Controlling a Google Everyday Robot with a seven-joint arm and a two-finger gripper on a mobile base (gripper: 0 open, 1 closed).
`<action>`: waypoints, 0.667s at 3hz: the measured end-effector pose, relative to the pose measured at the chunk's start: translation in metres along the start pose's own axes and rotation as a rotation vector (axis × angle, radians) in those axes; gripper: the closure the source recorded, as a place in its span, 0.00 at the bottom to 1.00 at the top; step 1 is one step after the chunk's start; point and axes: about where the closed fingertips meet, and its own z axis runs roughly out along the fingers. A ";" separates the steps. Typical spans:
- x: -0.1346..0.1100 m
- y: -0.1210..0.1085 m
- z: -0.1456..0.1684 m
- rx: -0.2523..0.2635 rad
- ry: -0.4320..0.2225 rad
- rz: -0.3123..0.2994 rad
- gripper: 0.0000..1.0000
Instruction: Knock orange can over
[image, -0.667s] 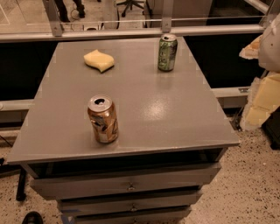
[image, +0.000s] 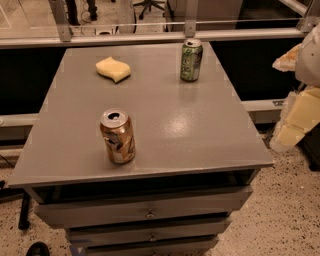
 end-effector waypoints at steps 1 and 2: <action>-0.014 0.007 0.019 -0.020 -0.151 0.095 0.00; -0.049 0.004 0.041 -0.031 -0.364 0.186 0.00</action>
Offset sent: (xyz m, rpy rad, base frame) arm 0.0451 0.1111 -0.0186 0.7861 -0.0875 -0.1087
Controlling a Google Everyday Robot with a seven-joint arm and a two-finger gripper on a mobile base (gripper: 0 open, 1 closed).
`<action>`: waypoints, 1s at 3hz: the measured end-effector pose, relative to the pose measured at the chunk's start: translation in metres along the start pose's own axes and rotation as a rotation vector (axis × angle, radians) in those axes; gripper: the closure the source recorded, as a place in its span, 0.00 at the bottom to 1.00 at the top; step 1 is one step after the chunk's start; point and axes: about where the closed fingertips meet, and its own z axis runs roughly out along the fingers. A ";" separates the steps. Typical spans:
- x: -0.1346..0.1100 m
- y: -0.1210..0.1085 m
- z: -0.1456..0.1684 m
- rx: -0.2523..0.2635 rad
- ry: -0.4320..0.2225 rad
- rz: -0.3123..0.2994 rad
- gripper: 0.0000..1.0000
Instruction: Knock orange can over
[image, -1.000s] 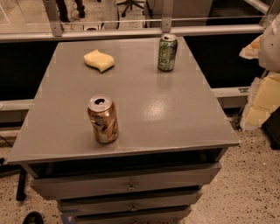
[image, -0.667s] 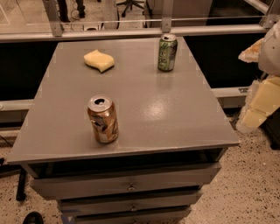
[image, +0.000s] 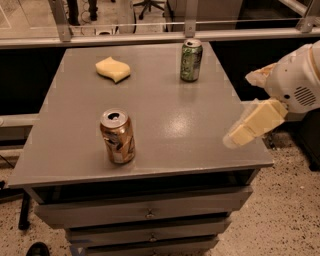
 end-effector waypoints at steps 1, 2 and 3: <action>-0.050 0.023 0.034 -0.026 -0.210 0.024 0.00; -0.105 0.060 0.069 -0.091 -0.361 0.042 0.00; -0.131 0.073 0.070 -0.117 -0.420 0.056 0.00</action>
Offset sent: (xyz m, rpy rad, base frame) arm -0.0058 0.2331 0.0075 0.6024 -0.0646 0.1233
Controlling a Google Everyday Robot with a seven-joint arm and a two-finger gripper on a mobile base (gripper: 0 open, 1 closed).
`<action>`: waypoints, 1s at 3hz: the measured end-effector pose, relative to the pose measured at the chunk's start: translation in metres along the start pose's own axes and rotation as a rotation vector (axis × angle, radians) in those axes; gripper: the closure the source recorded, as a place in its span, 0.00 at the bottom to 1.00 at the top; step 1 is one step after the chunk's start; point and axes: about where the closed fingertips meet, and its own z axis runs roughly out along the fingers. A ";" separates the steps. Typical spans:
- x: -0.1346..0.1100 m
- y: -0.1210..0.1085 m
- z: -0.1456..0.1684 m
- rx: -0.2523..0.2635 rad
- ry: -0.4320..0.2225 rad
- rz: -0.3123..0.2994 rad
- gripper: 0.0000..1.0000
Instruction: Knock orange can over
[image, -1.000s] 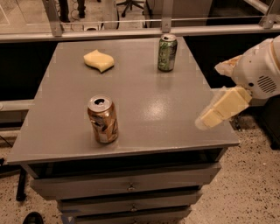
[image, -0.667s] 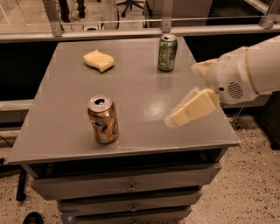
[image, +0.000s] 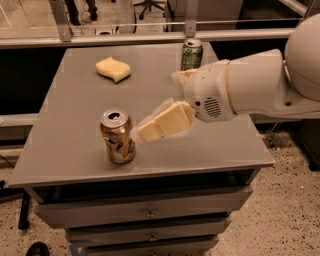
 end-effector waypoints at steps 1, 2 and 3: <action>0.000 0.000 0.000 -0.007 -0.001 -0.009 0.00; 0.004 0.008 0.019 -0.021 -0.042 -0.024 0.00; 0.007 0.022 0.058 -0.057 -0.125 -0.061 0.00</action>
Offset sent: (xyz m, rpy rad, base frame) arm -0.0026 0.0655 -0.0535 0.1521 -0.0912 0.0873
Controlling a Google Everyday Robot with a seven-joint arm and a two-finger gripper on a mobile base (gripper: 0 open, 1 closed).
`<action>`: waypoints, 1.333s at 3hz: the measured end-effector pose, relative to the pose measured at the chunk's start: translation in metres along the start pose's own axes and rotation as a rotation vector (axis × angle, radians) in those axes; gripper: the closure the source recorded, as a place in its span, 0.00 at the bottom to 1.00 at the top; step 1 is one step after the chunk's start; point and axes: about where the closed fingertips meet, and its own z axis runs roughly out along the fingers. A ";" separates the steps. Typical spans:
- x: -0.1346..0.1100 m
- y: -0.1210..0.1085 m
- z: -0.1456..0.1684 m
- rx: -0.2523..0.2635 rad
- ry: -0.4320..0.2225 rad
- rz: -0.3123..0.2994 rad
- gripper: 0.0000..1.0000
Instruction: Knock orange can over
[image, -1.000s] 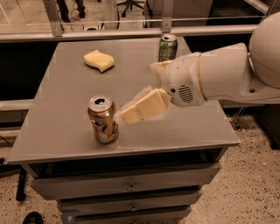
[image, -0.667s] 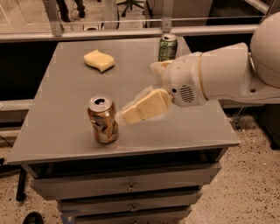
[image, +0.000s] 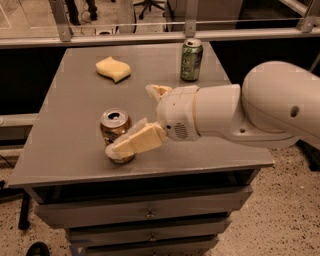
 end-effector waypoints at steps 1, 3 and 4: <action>0.004 0.008 0.027 -0.026 -0.061 -0.021 0.00; 0.020 0.016 0.058 -0.067 -0.109 -0.061 0.00; 0.028 0.006 0.052 -0.053 -0.115 -0.083 0.00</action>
Offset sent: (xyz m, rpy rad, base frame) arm 0.0013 0.0748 -0.0412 0.1218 -0.0736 0.1283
